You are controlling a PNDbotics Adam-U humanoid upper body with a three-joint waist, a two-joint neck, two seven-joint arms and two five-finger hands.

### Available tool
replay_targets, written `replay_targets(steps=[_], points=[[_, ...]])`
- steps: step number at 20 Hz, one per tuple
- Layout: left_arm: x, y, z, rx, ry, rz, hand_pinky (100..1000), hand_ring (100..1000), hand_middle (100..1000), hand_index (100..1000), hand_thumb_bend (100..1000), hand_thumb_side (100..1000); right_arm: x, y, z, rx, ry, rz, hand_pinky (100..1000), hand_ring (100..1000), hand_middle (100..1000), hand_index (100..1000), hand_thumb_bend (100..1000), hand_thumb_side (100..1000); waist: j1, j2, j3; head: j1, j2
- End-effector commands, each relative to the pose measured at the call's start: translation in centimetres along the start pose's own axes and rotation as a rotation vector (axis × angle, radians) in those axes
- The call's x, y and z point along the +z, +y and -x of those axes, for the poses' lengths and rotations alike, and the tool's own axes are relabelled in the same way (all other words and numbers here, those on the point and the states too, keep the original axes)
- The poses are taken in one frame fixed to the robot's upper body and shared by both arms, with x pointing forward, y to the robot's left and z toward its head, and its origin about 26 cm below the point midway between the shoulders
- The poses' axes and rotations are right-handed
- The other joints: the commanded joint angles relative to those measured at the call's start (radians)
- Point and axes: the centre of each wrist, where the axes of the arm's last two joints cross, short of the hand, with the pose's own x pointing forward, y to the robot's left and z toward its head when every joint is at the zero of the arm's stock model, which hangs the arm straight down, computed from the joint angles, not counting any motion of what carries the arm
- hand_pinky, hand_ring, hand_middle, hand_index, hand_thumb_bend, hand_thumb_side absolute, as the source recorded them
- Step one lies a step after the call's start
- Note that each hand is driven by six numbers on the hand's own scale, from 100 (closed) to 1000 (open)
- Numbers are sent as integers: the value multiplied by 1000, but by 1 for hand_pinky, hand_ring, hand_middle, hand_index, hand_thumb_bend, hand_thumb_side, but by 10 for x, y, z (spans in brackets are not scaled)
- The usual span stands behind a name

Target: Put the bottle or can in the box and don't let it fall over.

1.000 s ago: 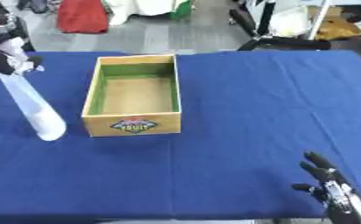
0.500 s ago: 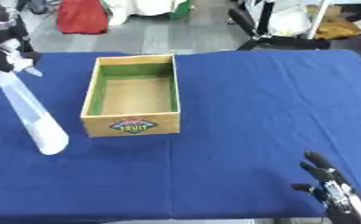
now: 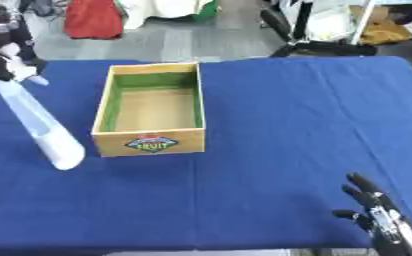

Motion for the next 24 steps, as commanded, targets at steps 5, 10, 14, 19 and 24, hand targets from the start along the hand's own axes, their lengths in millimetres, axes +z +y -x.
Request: replay_targets(steps=[5, 10, 14, 19, 24], points=[[16, 24, 4, -36, 21, -53, 100, 100, 100, 293, 100, 434, -1, -5, -4, 19, -8, -4, 721, 997, 1000, 1000, 100, 834, 2, -15, 2, -3, 6], [18, 32, 4, -42, 23, -78, 100, 100, 100, 293, 100, 435, -1, -5, -4, 19, -8, -3, 721, 997, 1000, 1000, 100, 834, 2, -15, 2, -5, 6], [23, 43, 3, -59, 25, -113, 100, 100, 100, 293, 100, 437, 0, -5, -4, 19, -6, -2, 721, 997, 1000, 1000, 100, 834, 3, -16, 1, -6, 6], [25, 57, 0, -84, 34, -146, 100, 100, 100, 291, 100, 451, 0, -5, -4, 21, -4, -3, 721, 997, 1000, 1000, 100, 834, 6, -18, 1, -8, 6], [26, 76, -6, -131, 35, -192, 100, 100, 100, 292, 100, 456, 0, -6, -3, 21, -1, -4, 721, 997, 1000, 1000, 100, 836, 9, -19, -3, -9, 6]])
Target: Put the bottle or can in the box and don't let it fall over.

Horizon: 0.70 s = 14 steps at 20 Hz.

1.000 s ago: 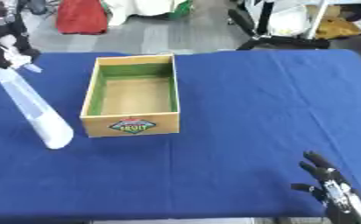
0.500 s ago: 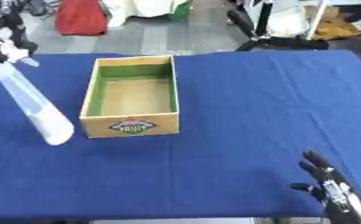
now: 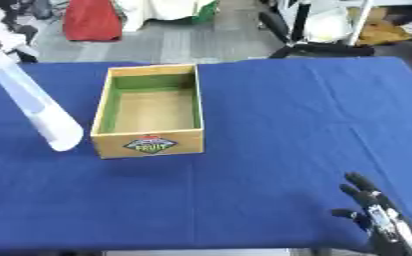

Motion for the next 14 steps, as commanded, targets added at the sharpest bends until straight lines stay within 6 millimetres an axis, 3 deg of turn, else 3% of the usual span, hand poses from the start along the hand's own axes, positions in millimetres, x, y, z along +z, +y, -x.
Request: replay_targets(steps=[1, 14], points=[[12, 29, 3, -63, 31, -62, 100, 100, 100, 292, 100, 456, 0, -6, -4, 22, -3, -4, 721, 997, 1000, 1000, 100, 836, 3, -11, -2, -3, 6], [-27, 55, -20, -99, -40, -145, 100, 100, 100, 292, 100, 470, -6, -3, -7, 15, -19, -24, 721, 996, 1000, 1000, 100, 841, 7, 8, -45, 13, 5]])
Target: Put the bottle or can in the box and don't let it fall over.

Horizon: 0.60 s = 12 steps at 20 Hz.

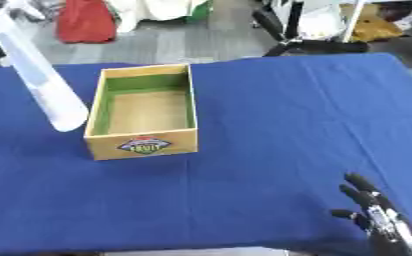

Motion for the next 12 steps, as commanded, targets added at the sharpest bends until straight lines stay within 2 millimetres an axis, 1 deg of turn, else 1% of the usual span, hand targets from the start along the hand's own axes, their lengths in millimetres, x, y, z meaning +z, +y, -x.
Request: replay_targets(steps=[1, 6, 8, 9, 10, 11, 12], points=[[-7, 11, -2, -26, 0, -29, 100, 100, 100, 292, 100, 470, -4, -2, -7, 15, -21, -18, 721, 996, 1000, 1000, 100, 841, 1, -1, -10, 9, 3], [-27, 4, -6, -32, 11, -32, 100, 100, 100, 294, 100, 471, -11, 0, -11, 10, -42, -37, 721, 996, 1000, 1000, 100, 842, 2, 18, -38, 12, -12], [-34, -2, -6, -26, 22, -35, 100, 100, 100, 297, 100, 476, -15, 1, -13, 8, -52, -48, 721, 996, 1000, 1000, 100, 842, 1, 25, -52, 13, -20], [-38, -6, -6, -22, 26, -25, 100, 100, 100, 301, 115, 486, -16, 1, -14, 7, -57, -52, 721, 996, 1000, 1000, 100, 842, 1, 28, -57, 14, -21], [-41, -10, -6, -17, 29, -16, 100, 100, 100, 309, 190, 509, -17, 2, -14, 6, -60, -54, 721, 996, 1000, 1000, 100, 842, 1, 30, -60, 14, -22], [-43, -14, -7, -11, 28, -11, 100, 100, 100, 313, 211, 514, -18, 2, -14, 5, -61, -55, 721, 996, 1000, 1000, 100, 842, 0, 31, -62, 13, -22], [-46, -18, -8, -6, 26, -3, 172, 100, 100, 366, 262, 531, -18, 2, -15, 5, -63, -55, 721, 996, 1000, 1000, 100, 842, 0, 33, -64, 13, -23]])
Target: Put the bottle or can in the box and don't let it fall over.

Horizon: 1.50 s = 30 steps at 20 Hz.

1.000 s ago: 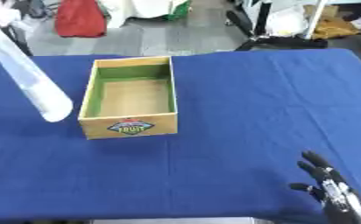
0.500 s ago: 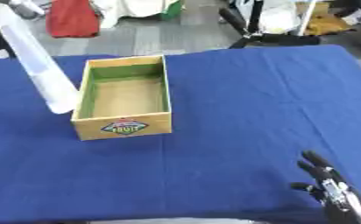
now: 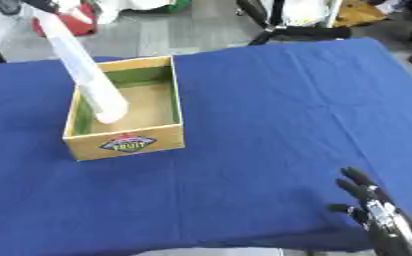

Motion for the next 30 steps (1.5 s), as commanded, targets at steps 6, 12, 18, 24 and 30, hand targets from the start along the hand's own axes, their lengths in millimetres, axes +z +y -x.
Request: replay_targets(steps=[6, 12, 18, 24, 30], points=[[-1, 1, -2, -9, -26, 7, 637, 554, 453, 746, 494, 680, -3, -2, -7, 12, -23, -9, 721, 996, 1000, 1000, 100, 843, 0, -6, 5, 0, -9], [49, 28, 4, -10, -45, -146, 691, 619, 531, 799, 489, 724, 1, -5, -5, 21, -9, 13, 721, 996, 1000, 1000, 100, 844, 4, -16, 32, -16, -4], [121, 28, 7, 39, 32, -305, 696, 616, 533, 805, 493, 716, 7, -7, -2, 30, 9, 34, 720, 996, 1000, 1000, 100, 845, 6, -28, 64, -27, 8], [156, -12, -12, 153, 66, -345, 693, 604, 527, 809, 494, 713, 10, -7, 0, 27, 13, 44, 721, 997, 1000, 1000, 100, 844, -5, -29, 91, -30, 11], [167, -76, -30, 320, 157, -312, 702, 608, 538, 829, 508, 678, 13, -7, 2, 22, 18, 56, 721, 997, 1000, 1000, 100, 843, -20, -32, 113, -29, 15]])
